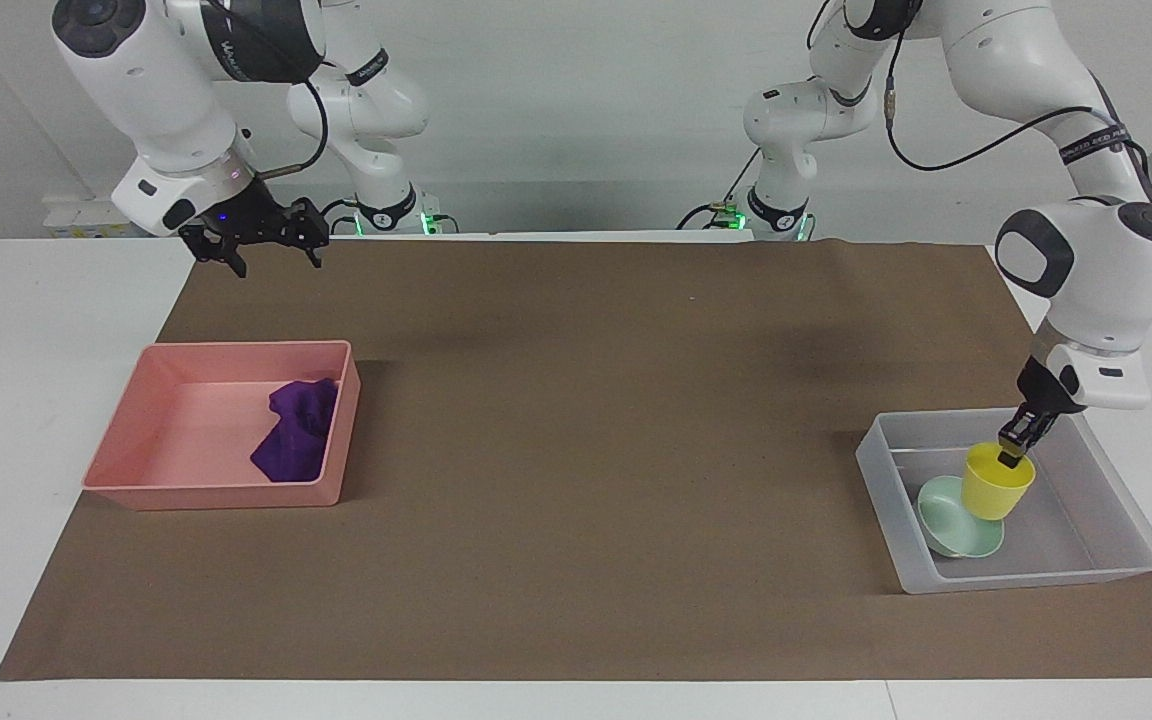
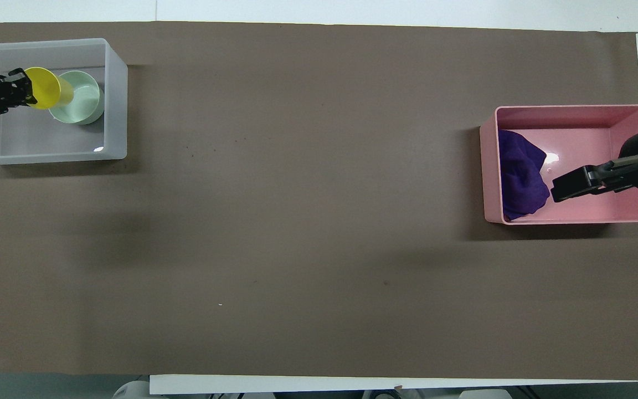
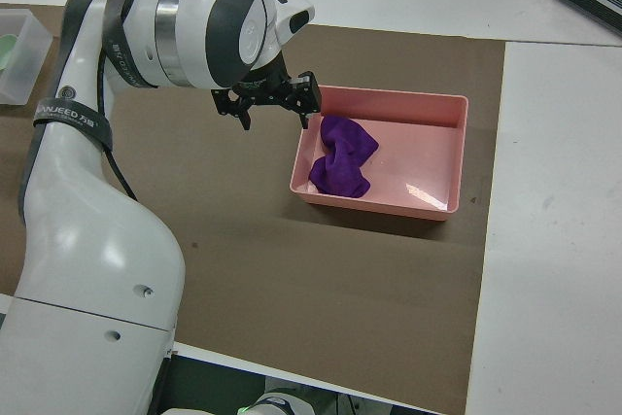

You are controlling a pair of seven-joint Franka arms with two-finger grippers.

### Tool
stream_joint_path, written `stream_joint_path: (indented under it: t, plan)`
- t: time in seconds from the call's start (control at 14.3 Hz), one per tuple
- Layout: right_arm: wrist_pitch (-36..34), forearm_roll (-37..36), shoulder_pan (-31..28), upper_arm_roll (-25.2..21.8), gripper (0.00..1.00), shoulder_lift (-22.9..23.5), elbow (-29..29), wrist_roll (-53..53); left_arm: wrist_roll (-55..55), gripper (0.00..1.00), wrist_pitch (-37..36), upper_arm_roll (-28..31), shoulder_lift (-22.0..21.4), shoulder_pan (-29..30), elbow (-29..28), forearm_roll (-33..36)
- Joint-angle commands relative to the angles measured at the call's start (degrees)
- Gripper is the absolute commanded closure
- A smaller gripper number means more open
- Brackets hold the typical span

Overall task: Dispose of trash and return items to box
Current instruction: 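Carry the yellow cup into the clear box with the left gripper, then open the left gripper and release the cup into the bowl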

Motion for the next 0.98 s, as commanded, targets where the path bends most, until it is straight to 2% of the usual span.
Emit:
stream_joint_path:
  t: [0.0, 0.07, 0.14, 0.21, 0.28, 0.49, 0.77, 0.91]
  plan:
    - [1.43, -0.57, -0.44, 0.32, 0.01, -1.20, -1.37, -0.61, -0.35, 1.00, -0.34, -0.29, 1.29, 0.14, -0.14, 0.85]
    - [1.43, -0.57, -0.35, 0.32, 0.01, -1.20, -1.37, -0.52, -0.35, 1.00, -0.07, -0.29, 1.30, 0.14, -0.05, 0.85]
    - [1.43, -0.57, -0.27, 0.32, 0.01, -1.20, -1.46, -0.52, -0.26, 0.83, -0.24, -0.29, 1.30, 0.23, -0.13, 0.85]
    - [1.43, -0.57, -0.26, 0.32, 0.01, -1.20, -1.37, -0.52, -0.26, 0.50, -0.25, -0.29, 1.30, 0.32, -0.31, 0.85]
    - [1.43, -0.57, -0.18, 0.32, 0.01, -1.20, -1.37, -0.43, -0.26, 0.24, -0.25, -0.29, 1.21, 0.41, -0.31, 0.85]
    - [1.52, -0.48, -0.61, 0.32, 0.01, -1.20, -1.46, -0.61, -0.61, 0.03, -3.39, -0.28, -0.53, 0.06, 1.79, 0.85]
    - [1.52, -0.48, -0.53, 0.32, 0.01, -1.20, -1.46, -0.78, -0.35, 0.00, -23.49, -0.90, -4.58, -0.65, 11.19, 1.64]
    - [1.43, -0.48, -0.53, 0.32, 0.00, -1.20, -1.46, -0.87, 1.92, 0.00, -28.09, -1.42, -8.25, -1.61, 11.82, 1.64]
